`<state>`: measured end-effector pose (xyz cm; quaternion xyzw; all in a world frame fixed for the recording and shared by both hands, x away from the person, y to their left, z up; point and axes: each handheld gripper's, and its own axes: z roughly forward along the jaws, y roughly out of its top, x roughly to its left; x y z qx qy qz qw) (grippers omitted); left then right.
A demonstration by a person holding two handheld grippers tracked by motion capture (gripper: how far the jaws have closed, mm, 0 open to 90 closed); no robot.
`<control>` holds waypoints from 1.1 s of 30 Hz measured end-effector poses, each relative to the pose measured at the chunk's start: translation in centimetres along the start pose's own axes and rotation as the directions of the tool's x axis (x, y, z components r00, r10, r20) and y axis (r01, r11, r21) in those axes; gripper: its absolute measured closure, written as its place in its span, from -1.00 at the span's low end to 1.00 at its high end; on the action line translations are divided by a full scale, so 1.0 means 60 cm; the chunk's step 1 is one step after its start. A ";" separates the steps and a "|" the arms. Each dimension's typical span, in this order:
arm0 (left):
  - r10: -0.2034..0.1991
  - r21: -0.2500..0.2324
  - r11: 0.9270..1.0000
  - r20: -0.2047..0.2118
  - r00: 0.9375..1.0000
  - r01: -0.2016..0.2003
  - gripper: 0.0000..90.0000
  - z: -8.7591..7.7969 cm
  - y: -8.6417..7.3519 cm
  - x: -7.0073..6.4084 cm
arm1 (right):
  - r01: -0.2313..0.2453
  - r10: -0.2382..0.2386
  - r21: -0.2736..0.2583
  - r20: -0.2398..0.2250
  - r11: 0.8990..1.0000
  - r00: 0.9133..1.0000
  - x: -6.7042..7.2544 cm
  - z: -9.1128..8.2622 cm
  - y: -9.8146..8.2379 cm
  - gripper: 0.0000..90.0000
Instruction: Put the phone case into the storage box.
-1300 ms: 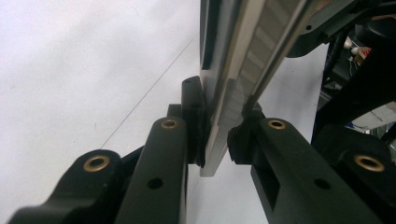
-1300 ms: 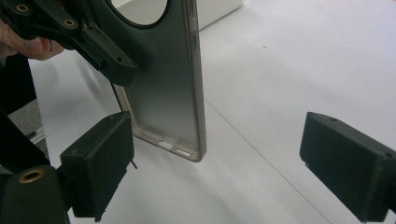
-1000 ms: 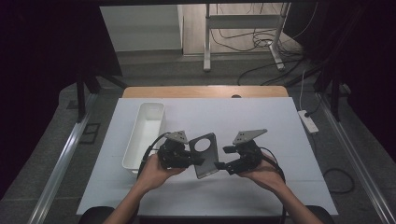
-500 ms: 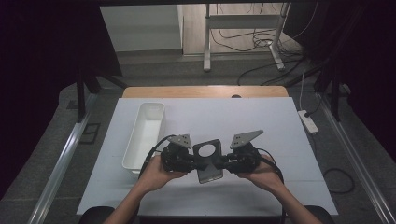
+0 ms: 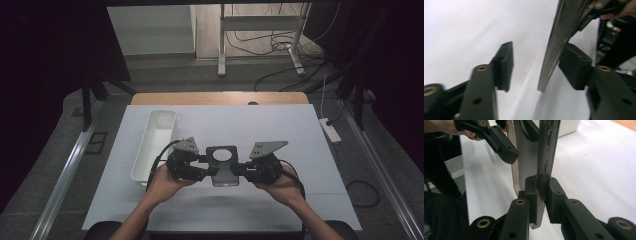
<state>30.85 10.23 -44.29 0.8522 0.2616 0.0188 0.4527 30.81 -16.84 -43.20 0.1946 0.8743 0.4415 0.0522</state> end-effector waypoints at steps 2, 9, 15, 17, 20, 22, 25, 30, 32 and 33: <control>-0.007 -0.011 1.000 -0.022 1.000 0.007 -0.25 -0.001 -0.001 0.002 | -0.002 0.002 -0.002 0.032 1.000 0.999 0.001 -0.001 0.000 0.79; -0.041 -0.028 0.999 -0.072 0.997 0.040 -0.68 0.001 -0.005 0.008 | -0.045 0.046 -0.008 0.117 0.999 0.992 -0.002 -0.003 -0.002 0.80; -0.074 -0.010 0.997 -0.123 0.990 0.074 -0.88 0.002 -0.006 0.010 | -0.087 0.089 -0.017 0.162 0.996 0.983 0.001 -0.001 -0.003 0.80; -0.077 -0.008 0.997 -0.135 0.988 0.077 -0.88 0.003 -0.006 0.008 | -0.103 0.105 -0.020 0.169 0.994 0.980 0.002 0.001 -0.003 0.80; -0.070 -0.001 0.997 -0.164 0.984 0.071 -0.82 0.006 -0.005 0.002 | -0.116 0.118 -0.023 0.178 0.993 0.977 0.006 0.004 -0.002 0.80; -0.060 0.006 0.998 -0.176 0.983 0.062 -0.69 0.008 -0.004 -0.002 | -0.118 0.120 -0.025 0.180 0.993 0.976 0.008 0.007 -0.001 0.80; -0.066 -0.005 0.998 -0.163 0.984 0.066 -0.36 0.007 -0.004 -0.008 | -0.118 0.120 -0.024 0.178 0.993 0.977 0.012 0.011 -0.001 0.80; -0.056 -0.001 0.998 -0.167 0.984 0.057 0.29 0.007 -0.004 -0.012 | -0.115 0.118 -0.026 0.172 0.993 0.978 0.017 0.014 0.001 0.80; -0.062 0.002 0.998 -0.153 0.986 0.063 0.51 0.007 -0.004 -0.011 | -0.114 0.117 -0.029 0.167 0.993 0.979 0.019 0.015 0.002 0.79; -0.066 0.005 0.998 -0.153 0.986 0.068 0.60 0.007 -0.005 -0.010 | -0.113 0.116 -0.028 0.171 0.993 0.978 0.020 0.015 0.002 0.79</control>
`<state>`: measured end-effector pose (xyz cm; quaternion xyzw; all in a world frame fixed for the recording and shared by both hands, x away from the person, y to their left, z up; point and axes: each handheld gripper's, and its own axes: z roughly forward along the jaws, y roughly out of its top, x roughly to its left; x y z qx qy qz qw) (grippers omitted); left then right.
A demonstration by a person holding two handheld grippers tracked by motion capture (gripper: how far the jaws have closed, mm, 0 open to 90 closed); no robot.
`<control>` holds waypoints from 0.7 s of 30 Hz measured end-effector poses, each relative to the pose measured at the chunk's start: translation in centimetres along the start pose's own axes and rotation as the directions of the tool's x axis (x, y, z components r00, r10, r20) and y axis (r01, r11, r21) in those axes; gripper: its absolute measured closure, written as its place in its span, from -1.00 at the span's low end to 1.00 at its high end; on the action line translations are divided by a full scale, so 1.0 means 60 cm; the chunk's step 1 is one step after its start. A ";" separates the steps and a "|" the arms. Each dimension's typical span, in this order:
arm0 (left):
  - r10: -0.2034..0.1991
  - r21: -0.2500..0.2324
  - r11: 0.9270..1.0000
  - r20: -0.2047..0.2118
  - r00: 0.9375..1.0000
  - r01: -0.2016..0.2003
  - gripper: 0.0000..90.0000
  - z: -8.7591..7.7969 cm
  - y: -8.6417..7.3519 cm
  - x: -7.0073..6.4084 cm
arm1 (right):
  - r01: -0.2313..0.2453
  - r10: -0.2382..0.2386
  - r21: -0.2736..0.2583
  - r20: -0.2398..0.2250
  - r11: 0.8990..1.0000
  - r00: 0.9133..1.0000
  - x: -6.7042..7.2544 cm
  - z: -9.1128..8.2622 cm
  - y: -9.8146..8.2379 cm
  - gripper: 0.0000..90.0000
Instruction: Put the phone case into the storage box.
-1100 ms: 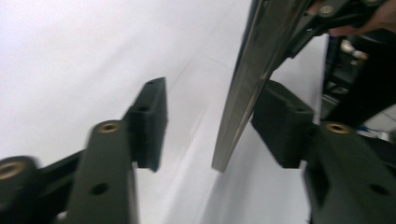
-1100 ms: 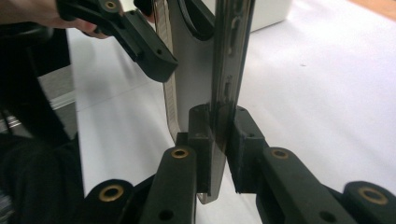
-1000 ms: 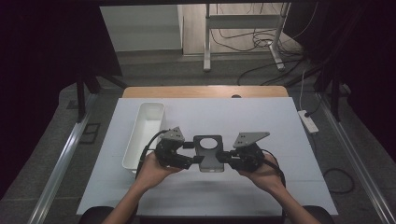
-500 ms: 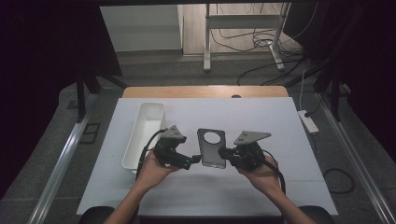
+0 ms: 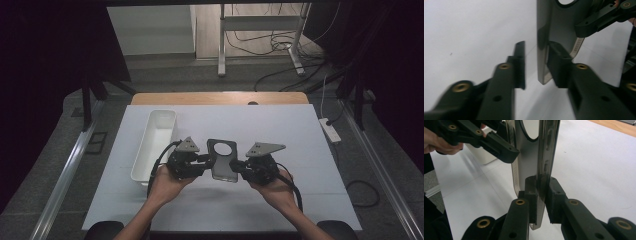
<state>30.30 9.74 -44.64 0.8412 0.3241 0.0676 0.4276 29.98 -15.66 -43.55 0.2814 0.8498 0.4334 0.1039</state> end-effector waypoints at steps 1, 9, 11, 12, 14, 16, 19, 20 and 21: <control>0.000 0.000 1.000 0.000 1.000 0.000 0.70 0.000 0.000 0.000 | 0.000 0.000 0.000 0.000 1.000 1.000 0.000 0.000 0.000 0.79; -0.051 0.007 0.999 -0.020 0.999 0.051 0.89 0.002 0.000 0.003 | 0.022 -0.022 0.012 -0.006 1.000 1.000 0.012 0.003 0.000 0.78; -0.054 0.006 0.998 -0.038 0.998 0.054 0.92 0.002 0.000 0.002 | 0.032 -0.032 0.014 -0.006 0.999 0.999 0.016 0.005 0.001 0.78; -0.054 0.006 0.998 -0.038 0.998 0.054 0.93 0.002 0.000 0.002 | 0.032 -0.032 0.014 -0.006 0.999 0.999 0.016 0.005 0.001 0.78; -0.066 0.007 0.998 -0.052 0.996 0.066 0.95 0.003 0.001 0.001 | 0.042 -0.042 0.022 -0.011 0.999 0.999 0.020 0.007 0.001 0.77; -0.070 0.004 0.997 -0.055 0.996 0.071 0.97 0.002 0.001 0.001 | 0.040 -0.040 0.021 -0.015 0.999 0.999 0.020 0.008 0.001 0.77; -0.062 -0.003 0.998 -0.082 0.995 0.061 0.98 0.002 0.004 -0.004 | 0.047 -0.046 0.014 -0.035 0.999 0.998 0.021 0.011 0.000 0.71; -0.062 0.001 0.998 -0.092 0.994 0.062 0.98 0.003 0.004 -0.004 | 0.048 -0.047 0.011 -0.043 0.999 0.998 0.023 0.012 0.000 0.63; -0.064 0.006 0.998 -0.098 0.993 0.064 0.98 0.004 0.004 -0.004 | 0.049 -0.048 0.014 -0.042 0.999 0.998 0.023 0.012 0.000 0.58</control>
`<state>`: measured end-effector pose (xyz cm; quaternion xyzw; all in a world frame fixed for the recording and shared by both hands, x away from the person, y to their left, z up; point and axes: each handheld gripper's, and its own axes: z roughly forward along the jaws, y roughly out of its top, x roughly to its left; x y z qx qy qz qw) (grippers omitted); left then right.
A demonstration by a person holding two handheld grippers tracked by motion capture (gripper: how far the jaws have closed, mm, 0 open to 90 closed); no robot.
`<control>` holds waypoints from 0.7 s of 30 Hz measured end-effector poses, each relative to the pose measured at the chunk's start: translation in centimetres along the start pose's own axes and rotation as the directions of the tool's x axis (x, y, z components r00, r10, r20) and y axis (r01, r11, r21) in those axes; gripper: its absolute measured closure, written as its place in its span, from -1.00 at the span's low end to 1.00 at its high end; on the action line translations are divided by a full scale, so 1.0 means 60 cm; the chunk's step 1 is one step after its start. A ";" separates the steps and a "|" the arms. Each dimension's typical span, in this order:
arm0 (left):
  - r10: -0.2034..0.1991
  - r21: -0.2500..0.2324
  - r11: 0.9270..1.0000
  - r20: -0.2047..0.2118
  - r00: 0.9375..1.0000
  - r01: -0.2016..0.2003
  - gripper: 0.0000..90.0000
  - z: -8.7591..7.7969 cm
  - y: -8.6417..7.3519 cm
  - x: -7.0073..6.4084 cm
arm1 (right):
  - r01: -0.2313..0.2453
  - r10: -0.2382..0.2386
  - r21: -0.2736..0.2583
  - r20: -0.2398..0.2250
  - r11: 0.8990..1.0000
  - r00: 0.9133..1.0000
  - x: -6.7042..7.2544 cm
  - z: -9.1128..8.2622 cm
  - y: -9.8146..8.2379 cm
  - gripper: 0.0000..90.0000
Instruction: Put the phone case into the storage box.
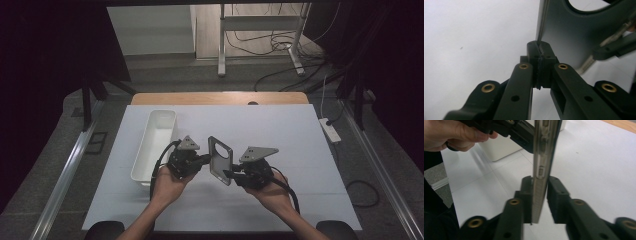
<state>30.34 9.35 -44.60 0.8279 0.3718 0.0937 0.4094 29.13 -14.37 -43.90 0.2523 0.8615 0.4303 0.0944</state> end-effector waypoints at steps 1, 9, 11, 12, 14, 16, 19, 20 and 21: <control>-0.003 0.005 1.000 -0.009 1.000 0.003 0.98 0.000 -0.001 0.001 | 0.000 0.000 0.001 0.007 1.000 1.000 0.000 0.000 0.000 0.52; -0.037 0.011 0.999 -0.024 0.999 0.037 0.98 -0.001 -0.001 0.015 | -0.031 0.031 -0.001 -0.009 1.000 0.999 -0.014 -0.011 -0.004 0.14; -0.036 0.015 0.999 -0.019 0.999 0.036 0.98 -0.002 -0.001 0.019 | -0.038 0.038 0.006 -0.002 0.999 0.999 -0.018 -0.015 -0.005 0.11; -0.038 0.016 0.999 -0.018 0.999 0.038 0.98 -0.003 -0.001 0.022 | -0.037 0.037 0.010 -0.003 0.999 0.999 -0.019 -0.016 -0.006 0.09; -0.036 0.016 0.999 -0.018 0.999 0.037 0.98 -0.004 0.000 0.026 | -0.045 0.045 0.012 -0.006 0.999 0.999 -0.024 -0.018 -0.008 0.04; -0.041 0.015 0.999 -0.016 0.999 0.041 0.98 -0.006 0.001 0.031 | -0.055 0.056 0.016 -0.011 0.998 0.998 -0.028 -0.021 -0.009 -0.03; -0.054 0.010 0.998 -0.014 0.998 0.055 0.98 -0.009 0.001 0.038 | -0.059 0.059 0.025 0.000 0.998 0.998 -0.033 -0.024 -0.013 -0.13; -0.056 0.007 0.998 -0.013 0.998 0.056 0.98 -0.010 0.002 0.040 | -0.065 0.065 0.028 -0.001 0.998 0.998 -0.035 -0.025 -0.014 -0.15; -0.056 0.006 0.998 -0.014 0.998 0.056 0.98 -0.011 0.002 0.042 | -0.070 0.070 0.032 0.000 0.997 0.998 -0.038 -0.026 -0.015 -0.17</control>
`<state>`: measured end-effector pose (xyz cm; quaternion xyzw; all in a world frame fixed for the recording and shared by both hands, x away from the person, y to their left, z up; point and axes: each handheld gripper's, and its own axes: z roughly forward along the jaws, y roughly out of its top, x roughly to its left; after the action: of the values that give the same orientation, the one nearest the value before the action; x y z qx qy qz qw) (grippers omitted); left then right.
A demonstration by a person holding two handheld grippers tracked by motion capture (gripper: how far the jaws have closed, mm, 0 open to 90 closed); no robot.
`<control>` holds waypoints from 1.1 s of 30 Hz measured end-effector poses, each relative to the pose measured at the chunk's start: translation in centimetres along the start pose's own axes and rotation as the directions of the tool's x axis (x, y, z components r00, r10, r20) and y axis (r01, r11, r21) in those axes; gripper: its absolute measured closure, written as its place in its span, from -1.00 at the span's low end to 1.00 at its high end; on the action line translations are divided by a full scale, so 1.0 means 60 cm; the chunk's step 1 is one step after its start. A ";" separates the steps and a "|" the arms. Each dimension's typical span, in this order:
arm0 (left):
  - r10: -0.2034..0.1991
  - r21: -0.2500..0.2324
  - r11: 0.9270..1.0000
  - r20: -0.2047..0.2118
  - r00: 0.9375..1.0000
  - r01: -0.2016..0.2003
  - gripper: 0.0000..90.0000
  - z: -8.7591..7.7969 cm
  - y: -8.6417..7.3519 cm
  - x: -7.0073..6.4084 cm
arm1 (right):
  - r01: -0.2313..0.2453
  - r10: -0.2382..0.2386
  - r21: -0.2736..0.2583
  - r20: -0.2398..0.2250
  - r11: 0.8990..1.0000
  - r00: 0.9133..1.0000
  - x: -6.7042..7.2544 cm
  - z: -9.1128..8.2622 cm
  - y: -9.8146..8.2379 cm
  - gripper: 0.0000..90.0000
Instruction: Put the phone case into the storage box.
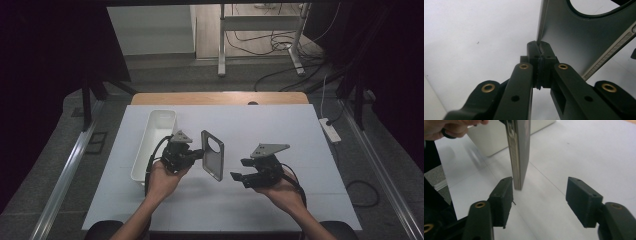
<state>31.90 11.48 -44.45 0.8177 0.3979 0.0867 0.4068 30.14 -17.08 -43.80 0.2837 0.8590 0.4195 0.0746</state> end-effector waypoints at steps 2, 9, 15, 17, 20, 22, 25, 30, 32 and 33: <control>-0.004 -0.003 1.000 -0.004 1.000 0.004 0.98 -0.003 0.002 0.003 | -0.008 0.008 0.006 0.004 1.000 1.000 -0.005 -0.003 -0.003 -0.22; 0.008 0.000 1.000 -0.012 1.000 -0.008 0.98 -0.007 0.009 0.010 | -0.040 0.039 0.030 0.015 0.999 0.999 -0.022 -0.013 -0.012 -0.37; 0.008 0.015 1.000 -0.004 1.000 -0.008 0.98 -0.009 0.015 0.017 | -0.049 0.047 0.048 0.036 0.998 0.998 -0.032 -0.026 -0.026 -0.44; 0.009 0.016 1.000 -0.009 1.000 -0.009 0.98 -0.011 0.018 0.019 | -0.049 0.046 0.053 0.044 0.997 0.998 -0.035 -0.031 -0.031 -0.46; 0.009 0.016 1.000 -0.013 1.000 -0.009 0.98 -0.013 0.022 0.023 | -0.054 0.052 0.047 0.055 0.997 0.997 -0.039 -0.040 -0.037 -0.50; 0.007 0.015 1.000 -0.015 1.000 -0.007 0.98 -0.015 0.024 0.025 | -0.052 0.049 0.043 0.060 0.998 0.997 -0.040 -0.043 -0.038 -0.52; -0.005 0.013 1.000 -0.014 1.000 0.005 0.97 -0.020 0.030 0.033 | -0.057 0.054 0.035 0.077 0.998 0.996 -0.046 -0.056 -0.049 -0.57; -0.013 0.016 1.000 -0.021 1.000 0.013 0.98 -0.028 0.037 0.043 | -0.070 0.067 0.034 0.085 0.997 0.994 -0.054 -0.068 -0.061 -0.57; -0.019 0.015 1.000 -0.020 1.000 0.019 0.98 -0.032 0.038 0.047 | -0.075 0.072 0.029 0.085 0.997 0.994 -0.056 -0.071 -0.064 -0.57; -0.023 0.014 1.000 -0.019 1.000 0.023 0.98 -0.033 0.039 0.049 | -0.079 0.077 0.028 0.085 0.996 0.993 -0.056 -0.073 -0.065 -0.57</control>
<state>34.29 13.94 -41.95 0.8152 0.4115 0.0868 0.3982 29.65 -23.83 -44.37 0.3356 0.8498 0.3963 0.0898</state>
